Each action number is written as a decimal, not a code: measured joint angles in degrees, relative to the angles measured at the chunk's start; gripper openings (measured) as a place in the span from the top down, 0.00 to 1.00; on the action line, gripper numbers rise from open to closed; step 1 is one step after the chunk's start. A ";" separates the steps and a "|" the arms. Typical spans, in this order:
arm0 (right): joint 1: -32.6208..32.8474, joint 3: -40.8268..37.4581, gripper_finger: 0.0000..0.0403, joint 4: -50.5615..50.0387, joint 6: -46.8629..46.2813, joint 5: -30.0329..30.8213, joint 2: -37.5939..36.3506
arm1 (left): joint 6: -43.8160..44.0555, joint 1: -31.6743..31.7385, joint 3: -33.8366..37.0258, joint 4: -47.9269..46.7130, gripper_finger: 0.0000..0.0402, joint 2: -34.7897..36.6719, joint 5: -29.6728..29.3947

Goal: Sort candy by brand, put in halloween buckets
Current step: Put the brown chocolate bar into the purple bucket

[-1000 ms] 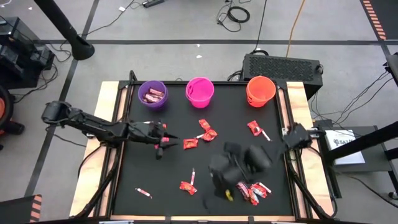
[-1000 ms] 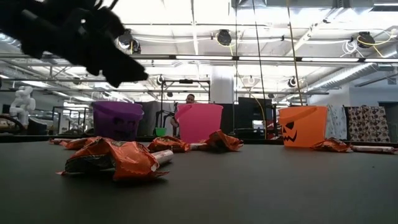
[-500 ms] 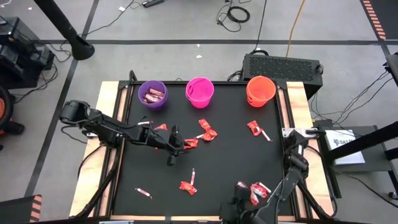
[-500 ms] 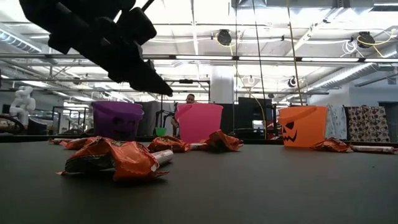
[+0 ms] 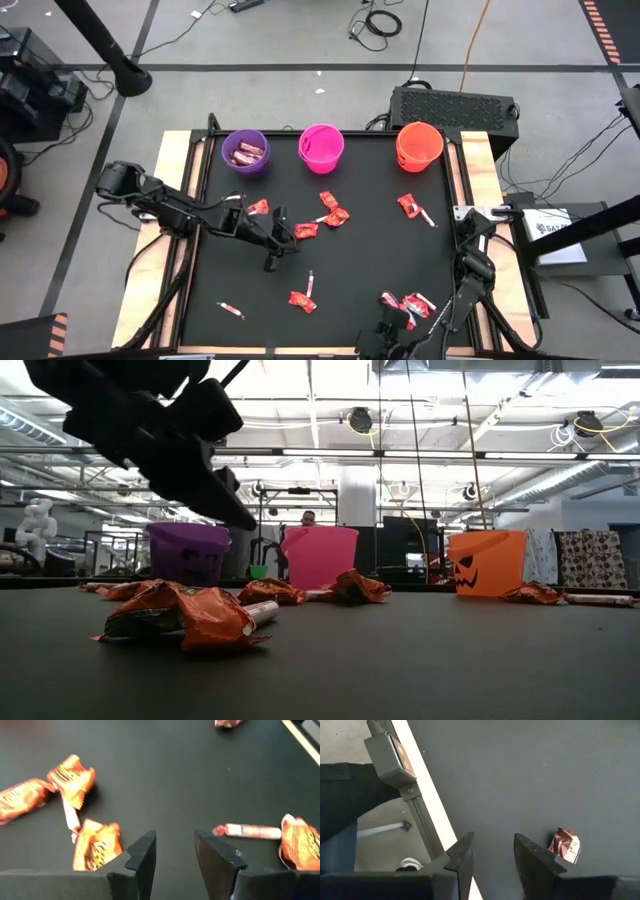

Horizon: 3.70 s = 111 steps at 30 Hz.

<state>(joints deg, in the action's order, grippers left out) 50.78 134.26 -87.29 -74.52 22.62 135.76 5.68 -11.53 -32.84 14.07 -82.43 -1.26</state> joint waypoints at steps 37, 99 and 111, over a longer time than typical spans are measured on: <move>-9.61 -59.56 0.93 33.93 -9.44 -12.82 -32.45 | 4.17 -4.74 0.07 -5.61 0.65 0.00 -1.25; -15.07 -60.92 0.76 43.37 11.10 -12.85 -24.92 | 5.91 -4.74 0.11 -10.62 0.65 0.20 -2.63; -23.21 -60.81 0.90 55.73 32.67 -5.83 -24.98 | 13.09 -6.45 0.11 -18.62 0.65 0.79 -3.69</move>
<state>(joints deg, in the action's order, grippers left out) 27.57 73.45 -31.55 -41.85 16.79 110.78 18.77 -17.98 -32.73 -4.55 -81.65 -4.94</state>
